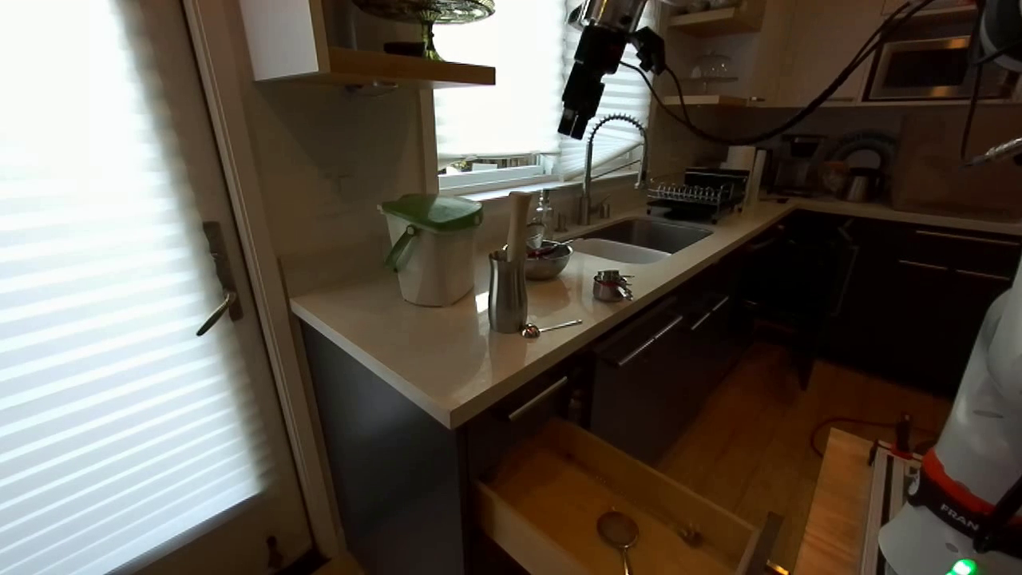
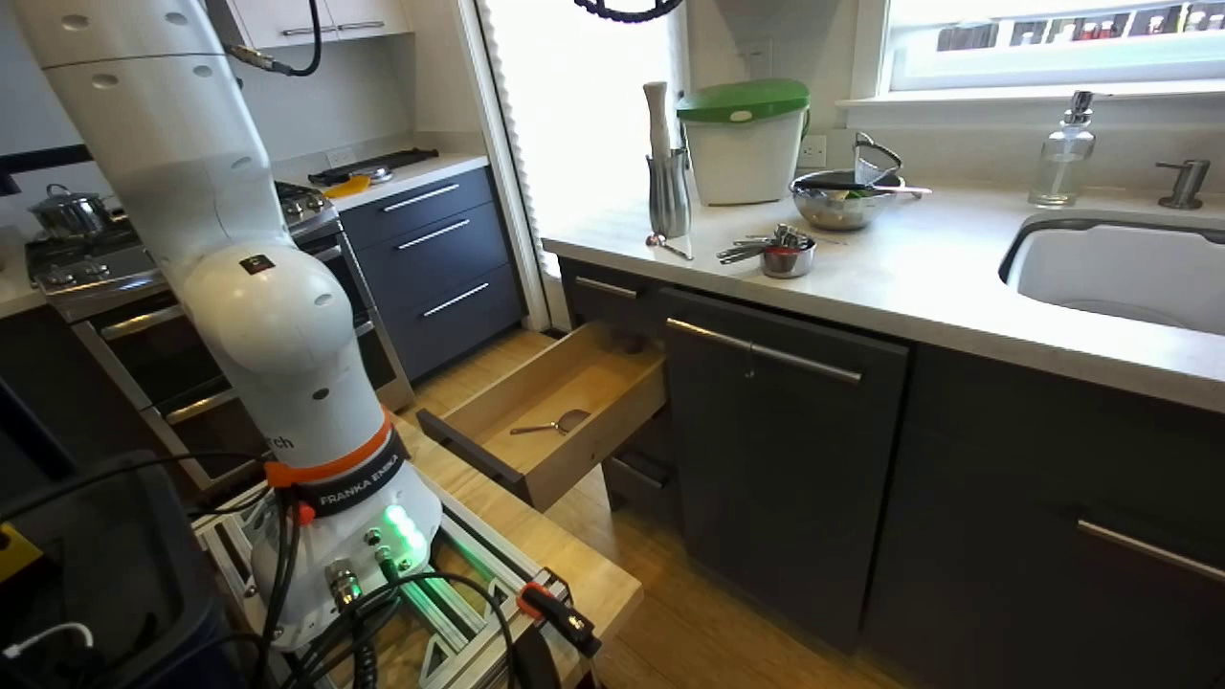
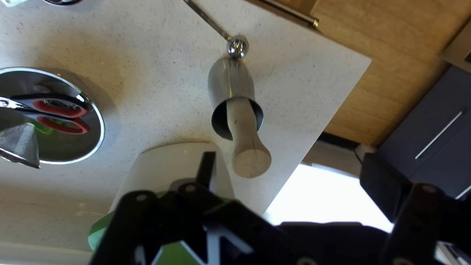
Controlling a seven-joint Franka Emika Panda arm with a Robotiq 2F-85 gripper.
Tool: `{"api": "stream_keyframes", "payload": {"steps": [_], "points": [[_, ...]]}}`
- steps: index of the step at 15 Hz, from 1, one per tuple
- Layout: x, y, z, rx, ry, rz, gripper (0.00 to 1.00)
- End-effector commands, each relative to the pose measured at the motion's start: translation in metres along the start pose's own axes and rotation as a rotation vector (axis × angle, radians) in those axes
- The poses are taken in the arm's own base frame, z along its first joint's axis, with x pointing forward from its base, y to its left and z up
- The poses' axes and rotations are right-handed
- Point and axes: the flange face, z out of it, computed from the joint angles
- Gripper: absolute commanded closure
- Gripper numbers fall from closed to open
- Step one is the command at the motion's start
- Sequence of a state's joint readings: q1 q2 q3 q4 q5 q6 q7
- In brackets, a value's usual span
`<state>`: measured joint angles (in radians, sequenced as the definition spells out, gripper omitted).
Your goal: Put the wooden mortar in the silver cup
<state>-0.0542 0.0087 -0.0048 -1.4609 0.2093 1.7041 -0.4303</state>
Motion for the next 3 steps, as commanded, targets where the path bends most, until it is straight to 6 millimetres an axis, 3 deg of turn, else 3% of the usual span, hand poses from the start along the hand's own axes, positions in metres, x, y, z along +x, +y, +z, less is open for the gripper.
{"api": "stream_keyframes", "payload": {"steps": [1, 3], "points": [[-0.0067, -0.0010, -0.0089, -0.001, -0.027, -0.044, 0.00], [-0.0097, -0.0016, -0.0167, -0.005, -0.025, -0.053, 0.00]]}}
